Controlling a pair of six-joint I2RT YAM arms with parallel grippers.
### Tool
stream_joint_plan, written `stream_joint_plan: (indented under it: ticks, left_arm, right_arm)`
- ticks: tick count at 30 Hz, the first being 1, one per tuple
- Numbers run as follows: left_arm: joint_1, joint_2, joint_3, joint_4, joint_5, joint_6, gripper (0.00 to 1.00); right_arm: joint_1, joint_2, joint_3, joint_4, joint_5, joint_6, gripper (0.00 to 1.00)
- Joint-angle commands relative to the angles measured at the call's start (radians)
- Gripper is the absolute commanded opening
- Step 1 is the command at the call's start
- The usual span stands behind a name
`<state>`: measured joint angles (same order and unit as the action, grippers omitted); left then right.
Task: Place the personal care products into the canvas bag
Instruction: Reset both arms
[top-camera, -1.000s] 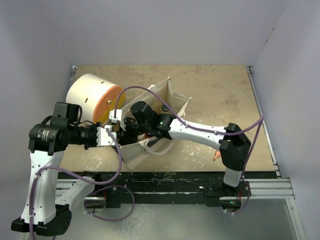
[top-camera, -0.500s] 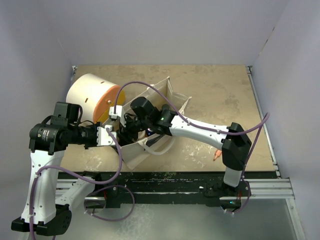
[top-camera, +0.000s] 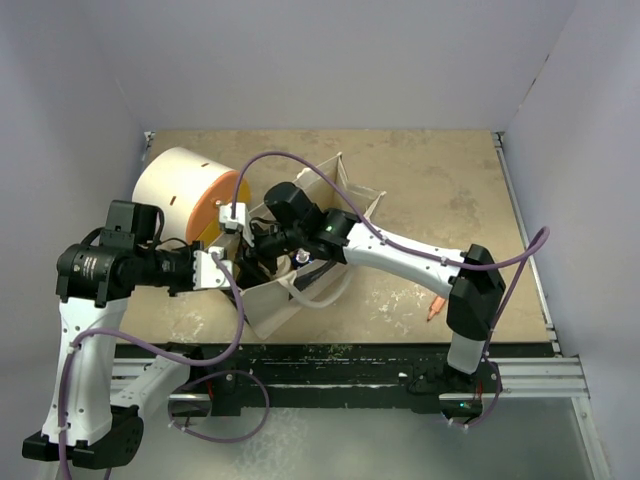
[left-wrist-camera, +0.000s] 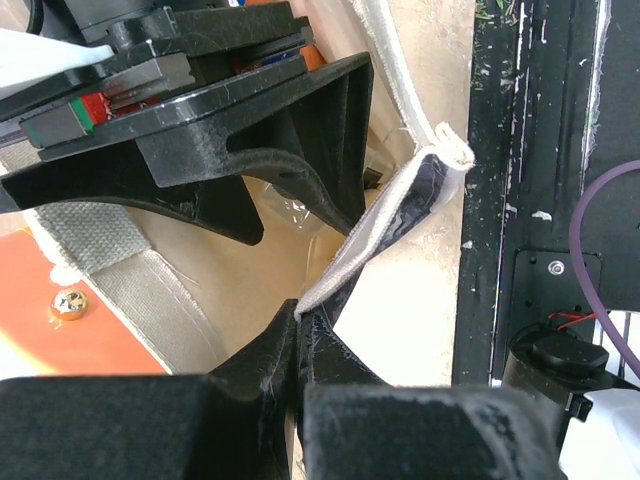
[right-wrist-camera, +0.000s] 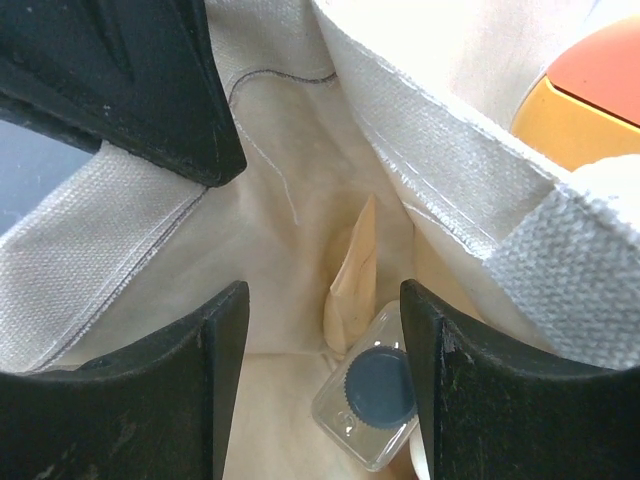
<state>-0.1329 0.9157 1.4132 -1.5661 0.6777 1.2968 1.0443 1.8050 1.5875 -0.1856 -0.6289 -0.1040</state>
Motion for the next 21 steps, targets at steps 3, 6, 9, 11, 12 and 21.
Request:
stream_joint_plan:
  ticks: [3, 6, 9, 11, 12, 21]
  left_arm:
    - [0.003, -0.017, 0.100, 0.017, 0.090, -0.021, 0.00]
    - [0.003, -0.013, 0.117, 0.018, 0.100, -0.035, 0.00]
    - [0.003, -0.006, 0.111, 0.018, 0.101, -0.050, 0.00]
    - [0.003, -0.009, 0.094, 0.021, 0.093, -0.050, 0.00]
    - [0.002, -0.012, 0.083, 0.023, 0.090, -0.049, 0.00]
    - [0.003, -0.050, 0.026, 0.049, 0.076, -0.090, 0.23]
  right_arm:
    - [-0.029, -0.075, 0.073, -0.057, -0.058, -0.067, 0.64]
    - [-0.055, -0.088, 0.076, -0.069, -0.072, -0.080, 0.64]
    - [-0.076, -0.100, 0.081, -0.089, -0.097, -0.096, 0.64]
    - [-0.083, -0.107, 0.084, -0.104, -0.116, -0.108, 0.64]
    - [-0.084, -0.112, 0.084, -0.110, -0.125, -0.114, 0.64]
    - [-0.114, -0.179, 0.085, -0.152, -0.116, -0.159, 0.64]
